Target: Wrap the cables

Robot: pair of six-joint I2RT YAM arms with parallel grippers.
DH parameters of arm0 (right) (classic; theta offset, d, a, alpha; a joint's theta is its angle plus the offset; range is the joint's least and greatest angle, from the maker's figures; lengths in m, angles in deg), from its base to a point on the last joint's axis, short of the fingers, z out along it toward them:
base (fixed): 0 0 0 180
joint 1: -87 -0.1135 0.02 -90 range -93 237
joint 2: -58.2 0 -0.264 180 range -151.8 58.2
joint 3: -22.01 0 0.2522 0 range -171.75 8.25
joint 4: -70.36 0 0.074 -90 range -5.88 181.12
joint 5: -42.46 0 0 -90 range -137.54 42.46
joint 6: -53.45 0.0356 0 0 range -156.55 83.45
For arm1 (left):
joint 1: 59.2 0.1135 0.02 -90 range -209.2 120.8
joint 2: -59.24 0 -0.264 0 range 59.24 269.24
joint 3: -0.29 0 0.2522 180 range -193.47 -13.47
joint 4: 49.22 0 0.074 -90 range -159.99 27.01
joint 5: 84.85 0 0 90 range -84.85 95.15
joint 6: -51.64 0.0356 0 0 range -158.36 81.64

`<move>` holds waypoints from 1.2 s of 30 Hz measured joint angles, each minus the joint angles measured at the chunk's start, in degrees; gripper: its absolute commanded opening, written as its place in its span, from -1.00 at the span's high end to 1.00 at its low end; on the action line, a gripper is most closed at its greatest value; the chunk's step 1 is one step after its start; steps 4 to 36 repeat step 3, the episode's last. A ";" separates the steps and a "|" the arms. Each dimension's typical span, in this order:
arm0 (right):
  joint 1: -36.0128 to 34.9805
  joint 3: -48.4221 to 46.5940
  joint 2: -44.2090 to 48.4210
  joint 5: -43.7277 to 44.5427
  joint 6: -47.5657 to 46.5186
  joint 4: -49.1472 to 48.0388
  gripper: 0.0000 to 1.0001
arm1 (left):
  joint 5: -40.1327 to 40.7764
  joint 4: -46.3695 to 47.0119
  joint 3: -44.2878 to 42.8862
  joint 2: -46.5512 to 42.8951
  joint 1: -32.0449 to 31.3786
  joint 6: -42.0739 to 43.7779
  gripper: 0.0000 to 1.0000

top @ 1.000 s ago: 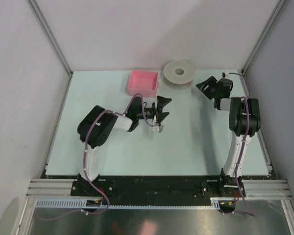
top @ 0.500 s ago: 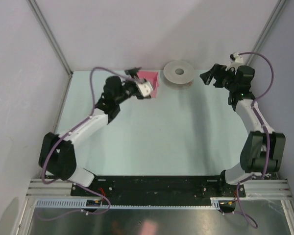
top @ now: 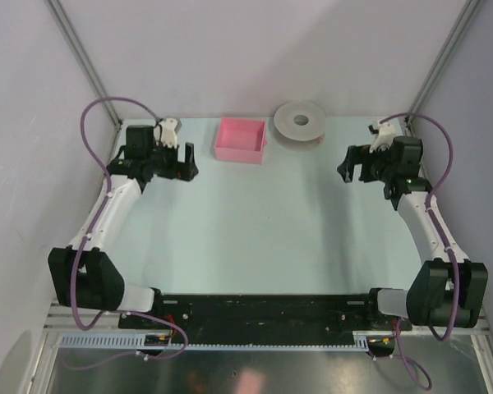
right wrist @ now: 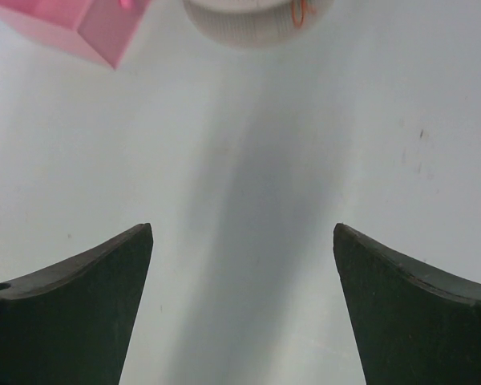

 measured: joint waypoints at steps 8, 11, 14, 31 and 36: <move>-0.66 2.16 0.72 0.74 -0.85 1.73 -0.99 | 1.70 -3.69 3.23 -0.96 -0.48 -1.38 -0.99; -0.66 2.16 0.72 0.74 -0.85 1.73 -0.99 | 1.70 -3.69 3.23 -0.96 -0.48 -1.38 -0.99; -0.66 2.16 0.72 0.74 -0.85 1.73 -0.99 | 1.70 -3.69 3.23 -0.96 -0.48 -1.38 -0.99; -0.66 2.16 0.72 0.74 -0.85 1.73 -0.99 | 1.70 -3.69 3.23 -0.96 -0.48 -1.38 -0.99; -0.66 2.16 0.72 0.74 -0.85 1.73 -0.99 | 1.70 -3.69 3.23 -0.96 -0.48 -1.38 -0.99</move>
